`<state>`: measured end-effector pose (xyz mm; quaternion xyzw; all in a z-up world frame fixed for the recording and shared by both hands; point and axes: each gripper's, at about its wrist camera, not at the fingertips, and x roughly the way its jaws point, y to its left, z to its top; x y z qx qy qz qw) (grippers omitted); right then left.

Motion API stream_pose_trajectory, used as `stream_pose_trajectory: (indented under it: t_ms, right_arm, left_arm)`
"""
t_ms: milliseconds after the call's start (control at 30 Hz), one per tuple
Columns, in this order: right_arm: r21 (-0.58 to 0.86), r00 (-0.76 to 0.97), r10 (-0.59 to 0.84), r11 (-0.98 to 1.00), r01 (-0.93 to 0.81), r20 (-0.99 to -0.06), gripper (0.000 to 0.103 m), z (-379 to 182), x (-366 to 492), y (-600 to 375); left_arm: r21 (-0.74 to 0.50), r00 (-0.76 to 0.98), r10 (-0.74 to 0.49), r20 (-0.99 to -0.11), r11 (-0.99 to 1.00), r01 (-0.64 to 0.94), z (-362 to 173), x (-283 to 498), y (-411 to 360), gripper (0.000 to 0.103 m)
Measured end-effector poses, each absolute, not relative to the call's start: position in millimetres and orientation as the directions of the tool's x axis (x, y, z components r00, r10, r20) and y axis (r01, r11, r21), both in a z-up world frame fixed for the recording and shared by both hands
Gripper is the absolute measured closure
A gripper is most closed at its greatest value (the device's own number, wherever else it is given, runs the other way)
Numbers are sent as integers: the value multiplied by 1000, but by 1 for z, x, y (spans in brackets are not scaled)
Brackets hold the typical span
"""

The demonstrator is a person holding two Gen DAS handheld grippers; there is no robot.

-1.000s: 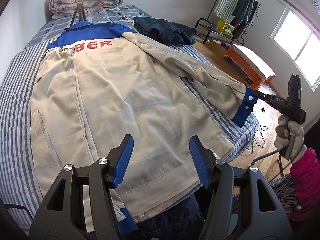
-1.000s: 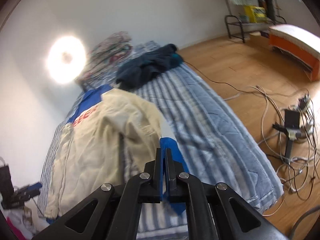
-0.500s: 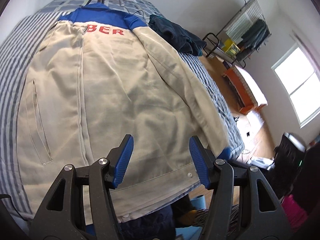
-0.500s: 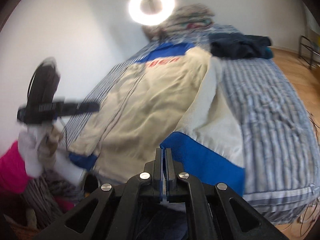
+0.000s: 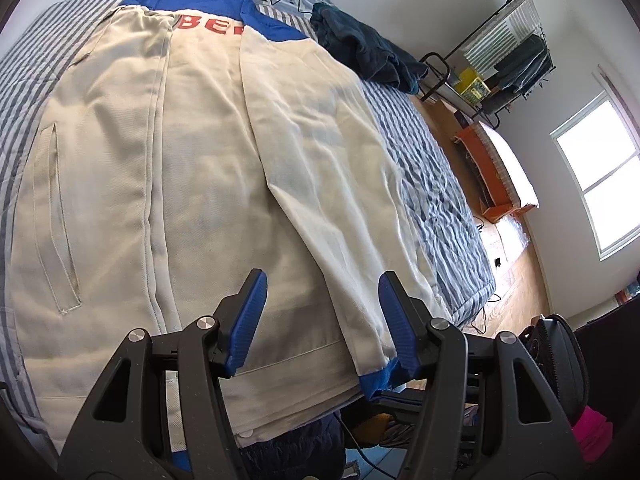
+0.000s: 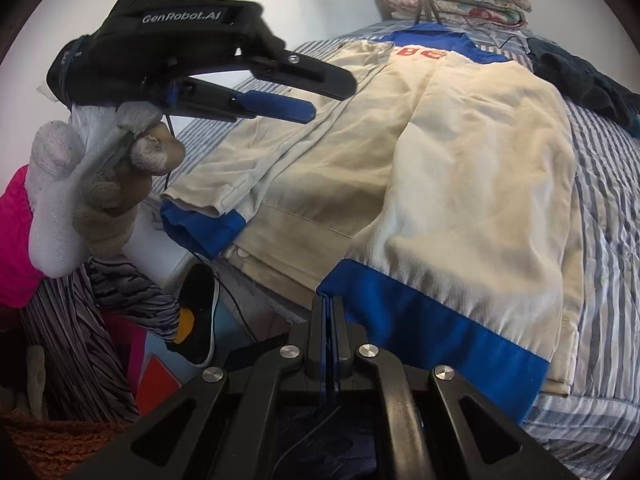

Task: Fold large clothes
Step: 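Lay the held sleeve along the jacket body with the right gripper, then grasp the blue hem at the jacket side edge with the left gripper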

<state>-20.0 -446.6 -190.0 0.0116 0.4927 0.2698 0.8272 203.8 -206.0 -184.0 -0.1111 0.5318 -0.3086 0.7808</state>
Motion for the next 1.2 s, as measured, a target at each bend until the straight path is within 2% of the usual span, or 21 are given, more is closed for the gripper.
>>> stream_pose_trajectory:
  t_ms: [100,133,200,300,433,600,867,1067,1167,1200]
  right_arm:
    - [308,349,485,836,-454,-802,95,-184,-23,-450]
    - [315,362,497,832,-457,-789,81,-177,-26,-455]
    - [345,384,534,818,-461,-754,67,-165,-30,-467]
    - [368,431,549,822,-435,-716,67,-149,-28,-494]
    - [416,484,500,866,-278,-718,67,-151,-2,-548]
    - [528,475,501,845,-86,-723,67,-181,36,-604]
    - [575,427,525,818,-14,-736,67,-218,90,-612]
    - [591,464,515,806,22,-721,67,-221,130,-619]
    - [579,474,495,814,38,-728,69,-218,155,-624]
    - [570,472,488,821,37,-734,74,-217,161,-625]
  left_arm:
    - [-494,238,-591,-771,790,362,-189,205,-210,44]
    - [-497,234,-592,-771,789,361,-191,204,-209,44]
    - [-519,210,-607,-766,778,354,-195,201,-209,44]
    - [-560,169,-632,-757,760,331,-202,194,-209,44]
    - [-618,100,-668,-737,727,300,-214,180,-215,44]
    - [-594,60,-646,-761,731,335,-225,163,-231,44]
    - [-595,50,-640,-767,738,317,-237,162,-237,44]
    - [-617,39,-655,-755,729,295,-243,167,-237,53]
    - [-624,24,-658,-752,724,293,-246,167,-238,66]
    - [-627,19,-660,-751,722,294,-247,166,-239,71]
